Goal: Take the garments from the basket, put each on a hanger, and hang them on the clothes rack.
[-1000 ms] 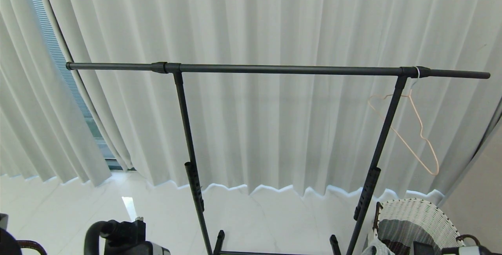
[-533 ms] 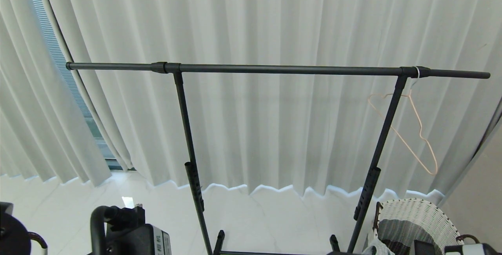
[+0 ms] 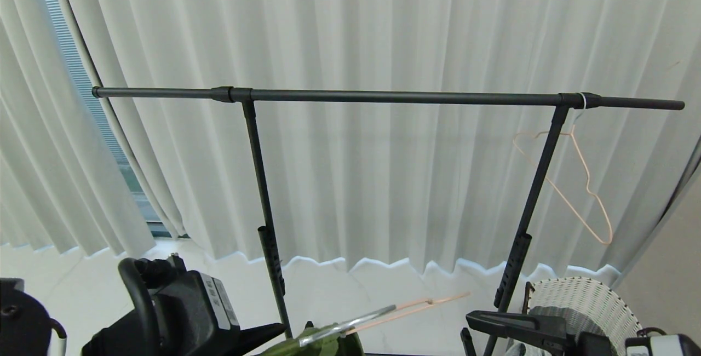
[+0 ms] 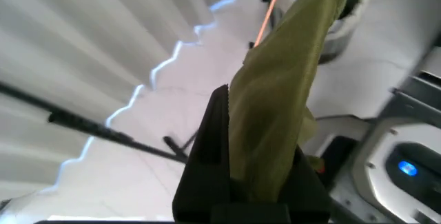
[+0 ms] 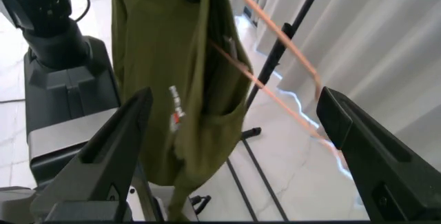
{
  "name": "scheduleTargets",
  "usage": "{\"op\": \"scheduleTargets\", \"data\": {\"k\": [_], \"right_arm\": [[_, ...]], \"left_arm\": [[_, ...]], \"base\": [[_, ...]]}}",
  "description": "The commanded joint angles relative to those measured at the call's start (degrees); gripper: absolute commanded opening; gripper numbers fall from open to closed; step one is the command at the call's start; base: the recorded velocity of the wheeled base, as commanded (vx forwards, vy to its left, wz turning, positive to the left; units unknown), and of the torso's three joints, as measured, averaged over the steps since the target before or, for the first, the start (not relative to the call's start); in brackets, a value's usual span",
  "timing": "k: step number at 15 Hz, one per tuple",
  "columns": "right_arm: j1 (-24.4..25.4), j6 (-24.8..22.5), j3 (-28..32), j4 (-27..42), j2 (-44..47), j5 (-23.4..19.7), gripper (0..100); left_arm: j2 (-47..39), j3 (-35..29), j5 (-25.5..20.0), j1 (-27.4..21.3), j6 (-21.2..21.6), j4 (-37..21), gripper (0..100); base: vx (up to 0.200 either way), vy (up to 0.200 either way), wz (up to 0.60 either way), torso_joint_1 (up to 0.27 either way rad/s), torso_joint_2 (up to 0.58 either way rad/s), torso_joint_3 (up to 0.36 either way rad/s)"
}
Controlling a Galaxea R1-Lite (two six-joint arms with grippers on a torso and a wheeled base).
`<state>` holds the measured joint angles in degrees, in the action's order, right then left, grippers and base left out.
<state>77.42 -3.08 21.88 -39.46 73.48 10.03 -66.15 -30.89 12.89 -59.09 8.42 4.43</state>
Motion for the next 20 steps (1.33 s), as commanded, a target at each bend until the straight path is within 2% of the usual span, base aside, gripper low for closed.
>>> {"op": "scheduleTargets", "data": {"k": [1,3,4,5,6,8,10,11,14,15,18,20], "right_arm": [[0.0,0.4,0.0,0.1,0.1,-0.2,100],[0.0,3.1,0.0,0.3,0.8,-0.2,100],[0.0,8.3,0.4,0.4,2.6,-0.1,100],[-0.3,11.1,0.8,0.4,3.6,0.0,100],[-2.9,16.9,2.7,0.4,7.2,0.1,100],[-9.0,20.5,6.5,0.4,13.0,0.1,100],[-13.4,21.9,10.7,0.3,17.9,0.2,100],[-14.0,22.2,11.7,0.3,19.3,0.3,100],[-15.0,26.1,17.5,0.0,27.5,6.8,100],[-15.0,26.7,18.4,0.0,29.3,8.7,100],[-15.3,26.7,18.3,0.0,30.8,9.9,100],[-17.2,26.4,17.4,0.1,31.2,11.8,100]], "left_arm": [[0.0,0.5,1.4,0.8,-0.2,1.2,0],[0.2,0.3,1.4,1.8,-0.2,4.0,0],[0.3,0.1,1.4,2.7,-0.2,7.0,0],[0.4,-0.2,1.4,2.8,-0.2,7.9,0],[0.5,-1.7,1.4,2.8,-1.3,8.7,0],[0.5,-3.5,1.3,2.8,-2.9,8.7,0],[0.6,-4.6,1.2,2.8,-3.2,8.8,0],[0.7,-4.9,1.1,2.8,-3.2,8.8,0],[0.9,-5.9,1.1,2.8,-3.2,8.8,0],[1.0,-6.2,1.1,2.8,-3.2,8.8,0],[1.2,-6.5,1.0,2.8,-3.8,8.8,0],[1.3,-6.3,1.2,3.0,-3.9,8.8,0]], "base": [[0.0,0.0,0.0,0.0,0.0,0.0],[0.0,0.0,0.0,0.0,0.0,0.0],[0.0,0.0,0.0,0.0,0.0,0.0],[0.0,0.0,0.0,0.0,0.0,0.0],[0.0,0.0,0.0,0.0,0.0,0.0],[0.0,0.0,0.0,0.0,0.0,0.0],[0.0,0.0,0.0,0.0,0.0,0.0],[0.0,0.0,0.0,0.0,0.0,0.0],[0.0,0.0,0.0,0.0,0.0,0.0],[0.0,0.0,0.0,0.0,0.0,0.0],[0.0,0.0,0.0,0.0,0.0,0.0],[0.0,0.0,0.0,0.0,0.0,0.0]]}}
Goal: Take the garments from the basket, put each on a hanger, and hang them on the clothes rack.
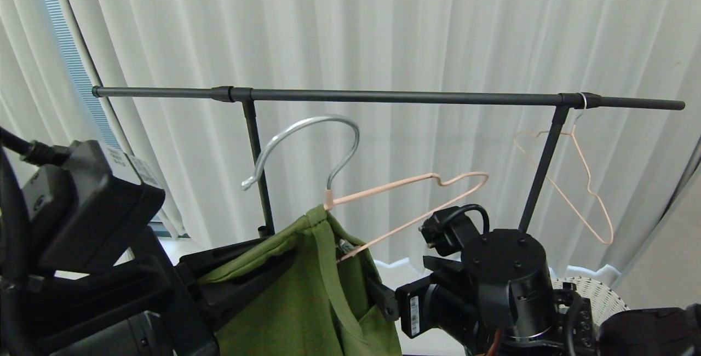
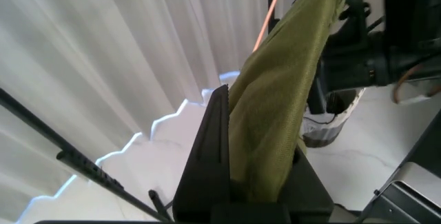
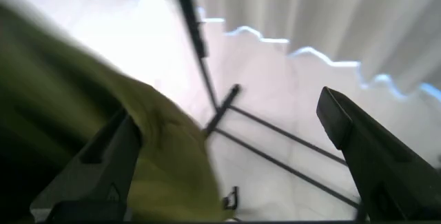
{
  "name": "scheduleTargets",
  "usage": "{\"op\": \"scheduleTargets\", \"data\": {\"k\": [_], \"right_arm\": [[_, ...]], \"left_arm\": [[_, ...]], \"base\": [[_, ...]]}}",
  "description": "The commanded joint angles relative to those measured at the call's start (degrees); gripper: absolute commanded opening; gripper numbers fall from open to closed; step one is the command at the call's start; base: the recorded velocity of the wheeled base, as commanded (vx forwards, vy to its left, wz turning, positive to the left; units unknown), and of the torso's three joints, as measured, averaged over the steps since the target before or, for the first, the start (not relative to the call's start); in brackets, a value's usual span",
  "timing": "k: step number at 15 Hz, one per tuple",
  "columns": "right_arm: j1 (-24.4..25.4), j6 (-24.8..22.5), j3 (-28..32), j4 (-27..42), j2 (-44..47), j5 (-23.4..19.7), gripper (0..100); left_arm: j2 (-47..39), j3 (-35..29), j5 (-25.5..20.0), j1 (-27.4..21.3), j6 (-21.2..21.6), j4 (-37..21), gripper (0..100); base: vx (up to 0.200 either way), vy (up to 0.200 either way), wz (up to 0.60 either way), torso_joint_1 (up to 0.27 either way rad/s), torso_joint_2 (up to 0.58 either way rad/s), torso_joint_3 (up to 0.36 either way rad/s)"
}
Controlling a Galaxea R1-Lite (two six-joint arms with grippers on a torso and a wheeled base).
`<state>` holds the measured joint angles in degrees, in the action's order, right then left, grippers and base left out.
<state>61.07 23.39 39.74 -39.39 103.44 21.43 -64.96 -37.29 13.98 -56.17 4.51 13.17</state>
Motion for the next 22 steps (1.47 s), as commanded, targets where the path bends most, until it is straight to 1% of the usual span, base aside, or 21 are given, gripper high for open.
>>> {"op": "scheduleTargets", "data": {"k": [1,3,4,6,8,10,12,14,17,19,21,22], "right_arm": [[-2.5,-0.5,-1.4,0.0,1.0,0.9,100],[-6.1,-3.1,-4.0,0.0,-0.4,1.4,100],[-8.3,-4.3,-5.0,-0.1,-1.5,1.4,100],[-11.9,-5.7,-6.2,0.0,-3.2,1.4,100],[-14.8,-6.8,-6.5,-0.1,-4.1,1.3,100],[-19.2,-8.7,-6.3,-0.1,-5.2,1.0,100],[-21.7,-9.7,-6.2,-0.2,-6.3,-0.2,100],[-22.8,-10.6,-6.2,-0.2,-7.8,-1.7,100],[-22.8,-11.8,-6.3,-0.2,-10.1,-3.1,100],[-22.4,-13.6,-6.8,-0.1,-12.3,-4.9,100],[-21.3,-15.8,-8.5,-0.1,-14.8,-7.3,100],[-20.8,-16.6,-9.4,-0.1,-15.4,-7.8,100]], "left_arm": [[0.1,0.2,0.1,0.7,0.0,0.0,0],[0.0,0.6,0.1,2.5,-0.1,0.0,0],[-0.1,0.9,0.1,3.4,-1.0,0.0,0],[0.0,2.0,0.1,3.7,-2.2,-0.1,0],[0.2,4.2,0.0,3.7,-2.3,-0.1,0],[0.7,7.0,-0.4,3.4,-2.4,-0.1,0],[1.7,9.9,-1.9,3.4,-2.3,-0.1,0],[1.9,12.4,-2.1,3.4,-2.3,-0.1,0],[0.9,15.1,-2.1,3.7,-2.4,-0.2,0],[-1.0,15.1,-2.1,5.4,-3.1,-0.2,0],[-2.3,13.6,-2.0,5.9,-5.8,-0.2,0],[-2.4,13.0,-2.0,6.0,-6.5,-0.2,0]], "base": [[0.0,0.0,0.0,0.0,0.0,0.0],[0.0,0.0,0.0,0.0,0.0,0.0],[0.0,0.0,0.0,0.0,0.0,0.0],[0.0,0.0,0.0,0.0,0.0,0.0],[0.0,0.0,0.0,0.0,0.0,0.0],[0.0,0.0,0.0,0.0,0.0,0.0],[0.0,0.0,0.0,0.0,0.0,0.0],[0.0,0.0,0.0,0.0,0.0,0.0],[0.0,0.0,0.0,0.0,0.0,0.0],[0.0,0.0,0.0,0.0,0.0,0.0],[0.0,0.0,0.0,0.0,0.0,0.0],[0.0,0.0,0.0,0.0,0.0,0.0]]}}
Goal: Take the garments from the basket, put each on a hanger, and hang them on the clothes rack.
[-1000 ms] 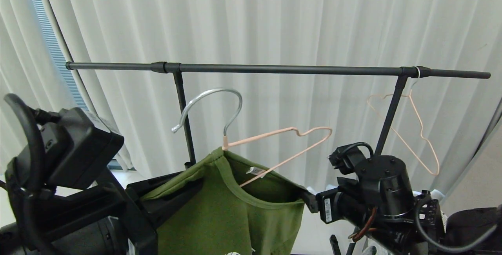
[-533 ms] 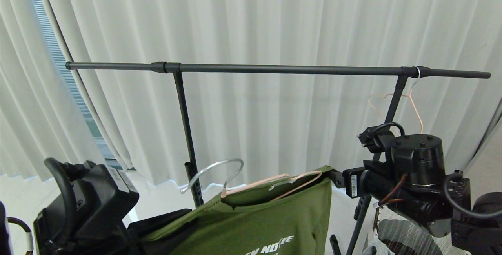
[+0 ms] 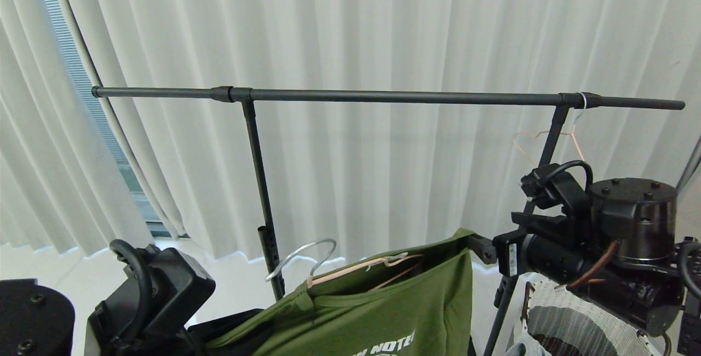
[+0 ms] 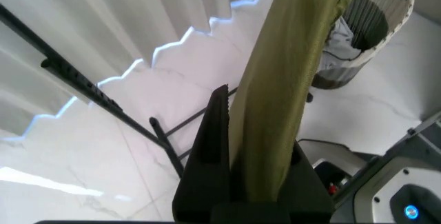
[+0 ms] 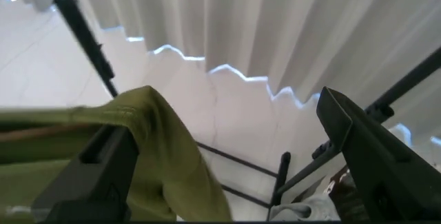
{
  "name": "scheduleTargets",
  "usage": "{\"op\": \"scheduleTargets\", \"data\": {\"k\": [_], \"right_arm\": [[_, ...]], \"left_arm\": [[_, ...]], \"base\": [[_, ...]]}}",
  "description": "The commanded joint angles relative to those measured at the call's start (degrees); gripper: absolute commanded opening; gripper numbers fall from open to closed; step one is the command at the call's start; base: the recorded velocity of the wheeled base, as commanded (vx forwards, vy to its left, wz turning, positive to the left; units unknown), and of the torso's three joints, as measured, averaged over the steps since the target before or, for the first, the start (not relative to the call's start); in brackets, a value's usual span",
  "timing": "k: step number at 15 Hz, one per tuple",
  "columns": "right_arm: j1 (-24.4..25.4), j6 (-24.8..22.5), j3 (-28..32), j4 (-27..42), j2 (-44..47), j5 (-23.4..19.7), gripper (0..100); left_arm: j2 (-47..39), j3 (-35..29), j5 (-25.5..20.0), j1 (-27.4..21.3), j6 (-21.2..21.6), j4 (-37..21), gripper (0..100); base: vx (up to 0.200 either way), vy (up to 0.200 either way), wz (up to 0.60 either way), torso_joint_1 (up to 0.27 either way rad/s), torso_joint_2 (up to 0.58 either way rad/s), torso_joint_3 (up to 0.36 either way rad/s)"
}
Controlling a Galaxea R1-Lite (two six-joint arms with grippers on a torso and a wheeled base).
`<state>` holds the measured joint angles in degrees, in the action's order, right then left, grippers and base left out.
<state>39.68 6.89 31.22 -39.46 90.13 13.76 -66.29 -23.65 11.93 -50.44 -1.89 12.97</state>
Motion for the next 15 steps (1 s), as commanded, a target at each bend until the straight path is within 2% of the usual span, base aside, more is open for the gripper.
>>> {"op": "scheduleTargets", "data": {"k": [1,4,8,10,12,14,15], "right_arm": [[2.4,-1.1,-2.9,0.0,-3.3,-0.9,100],[7.3,-2.1,-4.9,0.0,-5.1,-3.5,100],[7.4,-6.6,-5.2,0.0,-6.2,-9.5,100],[7.4,-10.6,-5.0,0.1,-6.5,-11.8,100],[7.5,-15.8,-4.1,0.8,-7.3,-17.5,100],[7.6,-22.5,-3.2,4.0,-7.5,-23.3,100],[7.6,-24.5,-2.6,5.3,-7.4,-25.4,100]], "left_arm": [[-1.0,-0.8,0.0,0.3,-0.3,0.0,0],[-0.6,-0.8,-0.1,0.3,-0.5,0.0,0],[-0.4,-0.9,-1.2,-0.1,-0.6,0.1,0],[0.2,-0.8,-3.6,-0.1,-0.4,0.1,0],[0.5,-0.8,-6.6,-0.6,-0.3,0.1,0],[0.6,-0.8,-7.9,-2.5,-0.2,0.1,0],[0.7,-0.8,-8.0,-3.4,-0.1,0.1,0]], "base": [[0.0,0.0,0.0,0.0,0.0,0.0],[0.0,0.0,0.0,0.0,0.0,0.0],[0.0,0.0,0.0,0.0,0.0,0.0],[0.0,0.0,0.0,0.0,0.0,0.0],[0.0,0.0,0.0,0.0,0.0,0.0],[0.0,0.0,0.0,0.0,0.0,0.0],[0.0,0.0,0.0,0.0,0.0,0.0]]}}
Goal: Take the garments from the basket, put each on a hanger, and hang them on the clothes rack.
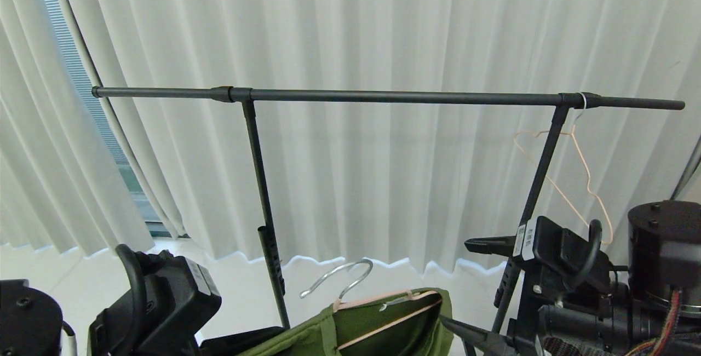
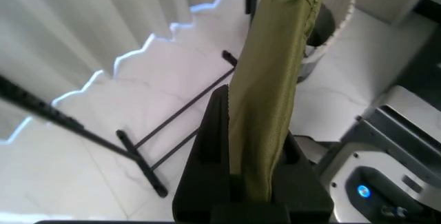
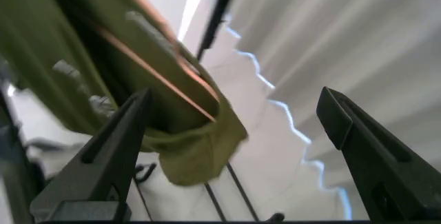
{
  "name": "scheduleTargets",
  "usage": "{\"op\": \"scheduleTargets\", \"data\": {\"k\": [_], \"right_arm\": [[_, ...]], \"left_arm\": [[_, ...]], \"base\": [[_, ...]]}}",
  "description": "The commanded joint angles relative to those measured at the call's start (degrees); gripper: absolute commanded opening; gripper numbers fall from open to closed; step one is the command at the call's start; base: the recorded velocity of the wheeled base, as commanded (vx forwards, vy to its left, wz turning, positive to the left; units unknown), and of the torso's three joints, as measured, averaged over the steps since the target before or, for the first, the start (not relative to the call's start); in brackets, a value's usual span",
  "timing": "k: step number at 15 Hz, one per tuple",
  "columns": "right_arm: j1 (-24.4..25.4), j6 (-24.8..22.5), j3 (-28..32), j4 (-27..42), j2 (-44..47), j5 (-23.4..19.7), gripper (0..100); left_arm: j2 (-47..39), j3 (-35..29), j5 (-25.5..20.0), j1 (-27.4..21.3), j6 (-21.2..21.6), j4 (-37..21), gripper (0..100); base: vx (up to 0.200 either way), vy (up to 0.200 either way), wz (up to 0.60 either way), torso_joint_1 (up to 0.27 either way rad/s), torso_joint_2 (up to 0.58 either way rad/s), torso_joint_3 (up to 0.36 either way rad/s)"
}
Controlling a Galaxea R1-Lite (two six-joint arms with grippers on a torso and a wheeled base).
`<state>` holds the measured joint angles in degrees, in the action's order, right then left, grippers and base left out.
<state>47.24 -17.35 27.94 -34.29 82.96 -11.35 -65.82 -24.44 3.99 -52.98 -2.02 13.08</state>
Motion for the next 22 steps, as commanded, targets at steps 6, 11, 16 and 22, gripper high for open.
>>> {"op": "scheduleTargets", "data": {"k": [6,11,16,22], "right_arm": [[4.1,-6.8,7.4,12.5,1.3,-10.4,100],[10.0,-6.6,8.0,12.8,4.1,-11.2,100],[10.3,-6.5,8.2,12.6,5.0,-10.7,100],[10.2,-6.4,8.2,12.4,5.0,-9.8,0]], "left_arm": [[1.1,-0.3,0.1,-8.9,0.1,0.1,0],[1.1,-1.4,0.1,-9.6,0.4,0.1,0],[1.4,-1.7,0.1,-9.6,1.4,0.1,0],[1.9,-2.4,0.1,-9.6,1.6,0.1,0]], "base": [[0.0,0.0,0.0,0.0,0.0,0.0],[0.0,0.0,0.0,0.0,0.0,0.0],[0.0,0.0,0.0,0.0,0.0,0.0],[0.0,0.0,0.0,0.0,0.0,0.0]]}}
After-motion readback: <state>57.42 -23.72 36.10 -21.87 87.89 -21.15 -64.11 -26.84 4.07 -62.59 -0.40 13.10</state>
